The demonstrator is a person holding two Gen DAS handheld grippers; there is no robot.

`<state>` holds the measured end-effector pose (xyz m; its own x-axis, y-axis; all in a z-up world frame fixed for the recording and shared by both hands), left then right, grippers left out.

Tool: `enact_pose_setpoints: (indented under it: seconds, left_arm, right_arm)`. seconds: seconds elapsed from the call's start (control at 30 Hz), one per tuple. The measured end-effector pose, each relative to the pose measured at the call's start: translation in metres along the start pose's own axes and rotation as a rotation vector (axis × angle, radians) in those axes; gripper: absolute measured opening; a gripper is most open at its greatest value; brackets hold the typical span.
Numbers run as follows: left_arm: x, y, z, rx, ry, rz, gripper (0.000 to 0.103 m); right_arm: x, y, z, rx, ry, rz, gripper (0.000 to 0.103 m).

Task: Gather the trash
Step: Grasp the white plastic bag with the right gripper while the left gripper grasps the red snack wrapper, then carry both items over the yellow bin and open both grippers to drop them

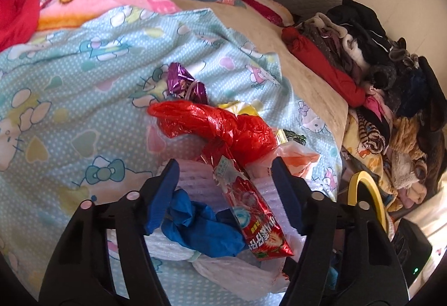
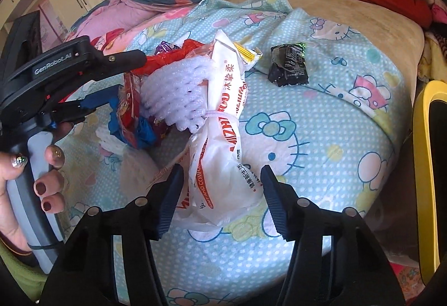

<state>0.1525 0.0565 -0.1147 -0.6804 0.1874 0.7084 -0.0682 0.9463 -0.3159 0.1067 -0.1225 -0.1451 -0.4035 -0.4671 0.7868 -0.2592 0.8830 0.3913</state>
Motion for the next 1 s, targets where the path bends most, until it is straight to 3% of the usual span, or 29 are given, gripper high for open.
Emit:
enact_pose_setpoints:
  seconds: [0.2,0.23,0.37,0.67,1.0]
  left_arm:
    - [-0.006,0.005,0.000,0.046,0.031,-0.009,0.034]
    - [-0.006,0.005,0.000,0.049,0.033,-0.009,0.025]
    - [0.002,-0.001,-0.003,0.027,0.009,-0.012,0.010]
    - [0.033,-0.021,-0.018,-0.005,-0.092,0.032,0.004]
    - [0.059,-0.061,-0.037,-0.041,-0.175,0.041,0.003]
  right_arm:
    - [0.003,-0.004,-0.005,-0.020,-0.006,-0.018,0.045]
    - [0.003,-0.004,-0.007,-0.021,-0.009,-0.022,0.041]
    - [0.012,-0.005,-0.010,-0.027,-0.022,-0.053,0.037]
    - [0.049,-0.017,-0.029,-0.045,-0.125,-0.044,0.036]
    - [0.082,-0.015,-0.053,-0.017,-0.228,-0.118,0.036]
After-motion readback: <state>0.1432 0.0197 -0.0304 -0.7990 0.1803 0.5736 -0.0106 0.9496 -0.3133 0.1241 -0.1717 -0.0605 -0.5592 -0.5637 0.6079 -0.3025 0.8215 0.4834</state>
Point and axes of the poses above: each gripper's, at about its wrist camera, not at the fingertips, and x roughly against the way its jaws point, y to its left, z to its underside, the point moved 5 cm from there along -x, roughly the way its jaws point, and after that the axes turned 12 degrees about -x, right-handed, at the moved point
